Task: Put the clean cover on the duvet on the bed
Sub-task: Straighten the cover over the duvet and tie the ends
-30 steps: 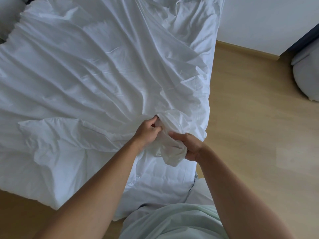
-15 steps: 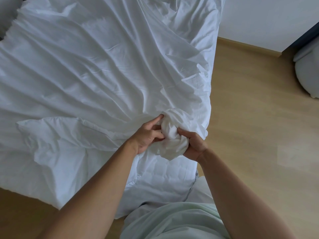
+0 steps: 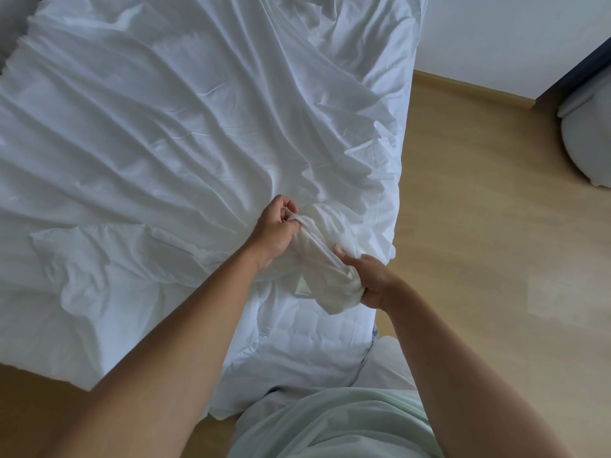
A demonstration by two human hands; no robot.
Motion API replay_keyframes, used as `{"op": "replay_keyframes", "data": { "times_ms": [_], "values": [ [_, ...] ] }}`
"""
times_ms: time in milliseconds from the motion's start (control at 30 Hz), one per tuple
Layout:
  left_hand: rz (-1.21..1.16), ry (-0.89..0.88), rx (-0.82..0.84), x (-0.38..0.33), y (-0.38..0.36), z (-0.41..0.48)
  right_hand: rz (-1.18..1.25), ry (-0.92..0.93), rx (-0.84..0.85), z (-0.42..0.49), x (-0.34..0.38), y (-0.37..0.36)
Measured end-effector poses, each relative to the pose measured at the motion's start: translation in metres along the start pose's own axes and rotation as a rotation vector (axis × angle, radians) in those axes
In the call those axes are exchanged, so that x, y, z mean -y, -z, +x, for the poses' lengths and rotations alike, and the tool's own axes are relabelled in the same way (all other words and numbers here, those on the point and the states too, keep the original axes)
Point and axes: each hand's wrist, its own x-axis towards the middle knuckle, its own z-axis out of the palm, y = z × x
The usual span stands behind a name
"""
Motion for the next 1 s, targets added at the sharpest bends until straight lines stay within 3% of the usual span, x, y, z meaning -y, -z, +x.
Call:
{"op": "replay_keyframes", "data": {
  "times_ms": [167, 433, 600, 767, 900, 1000],
  "values": [
    [0.202, -0.114, -0.059, 0.000, -0.016, 0.007, 0.029, -0.022, 0.230, -0.005, 0.005, 0.001],
    [0.226, -0.079, -0.071, 0.003, -0.020, 0.019, 0.059, 0.103, 0.053, 0.001, 0.004, -0.006],
    [0.300, -0.096, -0.177, 0.002, -0.023, 0.020, 0.074, 0.110, 0.039, -0.002, 0.003, -0.011],
    [0.344, -0.187, -0.324, 0.013, -0.026, -0.010, 0.205, 0.059, -0.080, 0.002, 0.002, -0.009],
    [0.094, -0.006, -0.041, 0.042, -0.034, -0.046, 0.238, 0.047, -0.012, 0.001, 0.006, -0.012],
    [0.147, 0.042, -0.048, 0.053, -0.039, -0.042, 0.259, 0.062, 0.141, -0.003, 0.004, -0.011]
  ]
}}
